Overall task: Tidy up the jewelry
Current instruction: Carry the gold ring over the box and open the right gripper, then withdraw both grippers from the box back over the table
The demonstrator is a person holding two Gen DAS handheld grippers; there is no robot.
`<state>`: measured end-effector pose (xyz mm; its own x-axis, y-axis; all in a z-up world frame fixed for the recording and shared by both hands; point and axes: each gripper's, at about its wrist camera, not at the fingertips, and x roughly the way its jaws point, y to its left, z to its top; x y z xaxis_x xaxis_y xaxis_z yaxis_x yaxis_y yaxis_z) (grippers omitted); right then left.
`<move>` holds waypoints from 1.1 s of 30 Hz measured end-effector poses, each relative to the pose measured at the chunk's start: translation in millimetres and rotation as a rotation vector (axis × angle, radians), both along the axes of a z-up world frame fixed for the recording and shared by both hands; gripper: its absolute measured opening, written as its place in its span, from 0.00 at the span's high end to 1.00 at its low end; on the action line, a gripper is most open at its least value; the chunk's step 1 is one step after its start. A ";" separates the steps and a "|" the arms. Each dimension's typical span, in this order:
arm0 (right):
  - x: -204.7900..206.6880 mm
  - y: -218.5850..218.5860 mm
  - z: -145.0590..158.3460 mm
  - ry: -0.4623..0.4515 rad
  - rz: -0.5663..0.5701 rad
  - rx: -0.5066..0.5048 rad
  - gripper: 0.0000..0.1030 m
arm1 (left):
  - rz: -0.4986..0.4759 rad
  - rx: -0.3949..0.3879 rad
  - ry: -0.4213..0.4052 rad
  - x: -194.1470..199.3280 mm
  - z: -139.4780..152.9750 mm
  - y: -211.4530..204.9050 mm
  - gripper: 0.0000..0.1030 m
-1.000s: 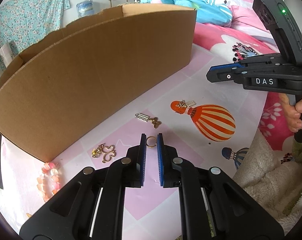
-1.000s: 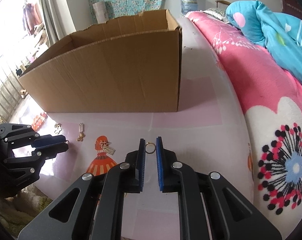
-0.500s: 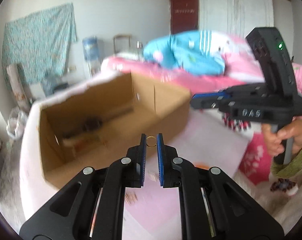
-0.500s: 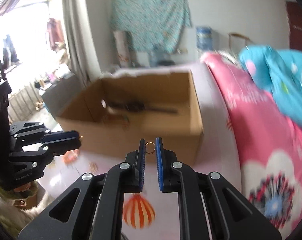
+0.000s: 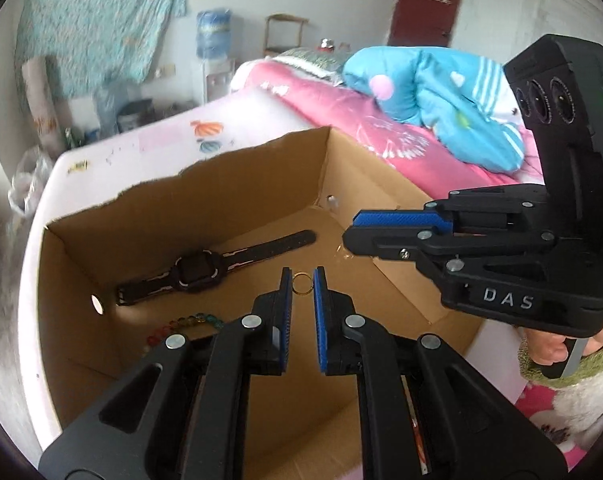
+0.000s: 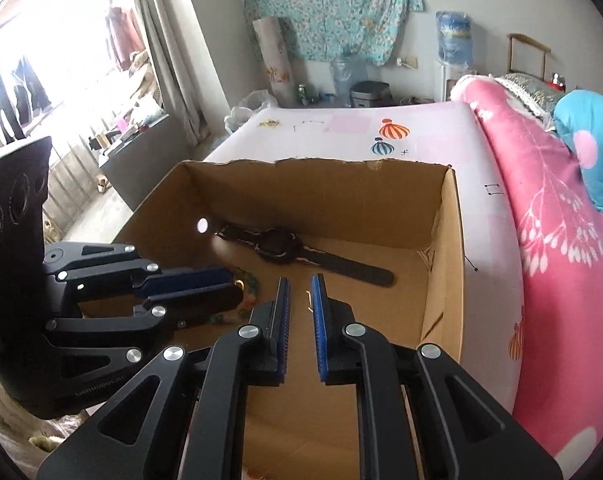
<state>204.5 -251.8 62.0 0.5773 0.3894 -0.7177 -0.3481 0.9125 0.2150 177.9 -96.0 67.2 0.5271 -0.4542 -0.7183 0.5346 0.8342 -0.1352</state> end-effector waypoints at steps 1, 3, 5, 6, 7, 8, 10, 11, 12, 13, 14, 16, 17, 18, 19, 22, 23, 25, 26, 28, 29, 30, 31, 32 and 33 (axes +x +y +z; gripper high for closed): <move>4.1 -2.2 0.4 0.000 -0.006 0.004 0.83 | 0.001 -0.004 0.016 2.7 -2.5 1.2 0.89; 6.8 -5.0 2.1 -0.009 -0.012 0.019 0.75 | 0.009 -0.018 0.031 4.9 -4.9 3.9 0.89; 8.5 -9.9 6.6 -0.024 -0.023 0.039 0.72 | 0.017 -0.027 0.028 3.9 -4.5 7.8 0.89; 7.5 -12.2 8.5 -0.031 -0.026 0.048 0.72 | 0.019 -0.031 0.027 4.1 -3.9 8.6 0.89; 6.6 -15.3 10.2 -0.039 -0.033 0.055 0.72 | 0.026 -0.038 0.024 3.5 -2.9 11.1 0.89; 5.1 -18.1 13.1 -0.048 -0.041 0.060 0.72 | 0.034 -0.045 0.020 3.6 -1.1 12.4 0.89; 1.0 -23.8 20.3 -0.073 -0.062 0.069 0.72 | 0.050 -0.062 0.002 0.0 4.6 19.7 0.89; -1.2 -25.9 23.5 -0.083 -0.066 0.074 0.72 | 0.054 -0.071 -0.008 -0.9 8.2 22.9 0.89; -5.0 -28.5 27.7 -0.097 -0.072 0.080 0.71 | 0.057 -0.076 -0.016 -2.0 10.6 25.1 0.89; -9.4 -31.4 32.3 -0.113 -0.081 0.088 0.70 | 0.062 -0.081 -0.029 -5.3 14.5 29.1 0.89; -11.5 -33.1 35.2 -0.122 -0.084 0.094 0.69 | 0.066 -0.087 -0.043 -9.1 18.3 33.0 0.89; -20.3 -38.6 43.7 -0.153 -0.101 0.106 0.68 | 0.072 -0.093 -0.070 -16.5 24.8 39.8 0.89; -24.5 -40.4 46.2 -0.164 -0.106 0.112 0.68 | 0.073 -0.098 -0.088 -22.3 28.6 44.2 0.89; -32.5 -43.1 51.2 -0.183 -0.110 0.128 0.68 | 0.073 -0.102 -0.106 -28.9 31.9 49.2 0.89; -39.9 -45.5 55.3 -0.199 -0.117 0.143 0.68 | 0.075 -0.106 -0.120 -34.3 34.6 53.3 0.89; -63.4 -49.4 62.5 -0.239 -0.110 0.195 0.63 | 0.068 -0.127 -0.161 -58.2 38.1 68.7 0.89; -77.0 -49.7 63.0 -0.255 -0.104 0.215 0.60 | 0.065 -0.129 -0.166 -65.1 36.5 73.3 0.89; -94.0 -46.8 60.6 -0.268 -0.091 0.221 0.59 | 0.067 -0.119 -0.169 -80.8 31.7 83.7 0.83; -106.3 -43.5 57.0 -0.274 -0.083 0.213 0.59 | 0.069 -0.111 -0.164 -88.8 27.9 87.3 0.82; -125.8 -37.0 46.7 -0.265 -0.069 0.193 0.59 | 0.069 -0.096 -0.140 -102.6 18.8 92.8 0.81; -132.9 -35.0 42.1 -0.254 -0.066 0.188 0.59 | 0.070 -0.092 -0.121 -108.9 14.4 96.0 0.81; -139.8 -32.6 35.0 -0.233 -0.065 0.189 0.59 | 0.071 -0.091 -0.094 -115.2 8.7 99.0 0.81; -144.1 -30.9 28.0 -0.205 -0.061 0.195 0.59 | 0.068 -0.093 -0.061 -121.8 1.3 101.1 0.81; -149.4 -28.9 16.3 -0.161 -0.063 0.212 0.59 | 0.064 -0.093 -0.038 -127.3 -5.4 101.5 0.81; -151.6 -27.7 9.3 -0.131 -0.065 0.226 0.59 | 0.063 -0.092 -0.013 -132.2 -13.5 101.1 0.81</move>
